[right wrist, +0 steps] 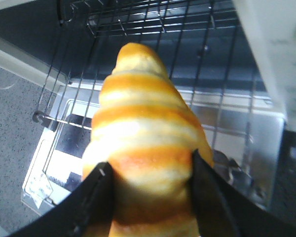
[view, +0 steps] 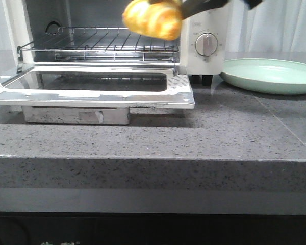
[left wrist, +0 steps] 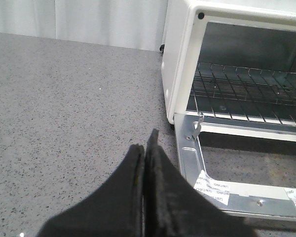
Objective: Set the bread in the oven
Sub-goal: 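Carry the croissant with the right gripper into the open oven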
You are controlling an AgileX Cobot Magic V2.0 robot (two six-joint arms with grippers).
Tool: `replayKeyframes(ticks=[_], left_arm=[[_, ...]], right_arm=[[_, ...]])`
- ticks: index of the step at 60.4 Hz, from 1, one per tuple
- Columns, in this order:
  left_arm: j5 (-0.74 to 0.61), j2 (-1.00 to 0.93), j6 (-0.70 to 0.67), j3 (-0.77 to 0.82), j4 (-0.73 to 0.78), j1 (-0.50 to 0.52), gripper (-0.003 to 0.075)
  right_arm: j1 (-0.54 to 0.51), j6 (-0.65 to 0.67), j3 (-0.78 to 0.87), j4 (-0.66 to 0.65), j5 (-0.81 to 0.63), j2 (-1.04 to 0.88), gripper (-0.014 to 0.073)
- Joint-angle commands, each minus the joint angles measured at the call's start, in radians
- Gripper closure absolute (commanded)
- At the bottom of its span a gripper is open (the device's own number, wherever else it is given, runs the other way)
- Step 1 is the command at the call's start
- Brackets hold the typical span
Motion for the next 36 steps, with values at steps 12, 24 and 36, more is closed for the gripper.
replayKeyframes(ticks=[12,24,36], left_arm=[[-0.079,0.006,-0.008,-0.027,-0.009,0.002,0.0741],[-0.079,0.006,-0.008,-0.027,-0.009,0.002,0.0741],[-0.079,0.006,-0.008,-0.027,-0.009,0.002,0.0741]], right_arm=[[0.027,-0.014,-0.244,0.052,-0.063,0.154,0.0562],[0.027,-0.014,-0.283,0.054,-0.090,0.200,0.0501],[0.027,-0.014,-0.283,0.054,-0.083,0.207,0.0227]])
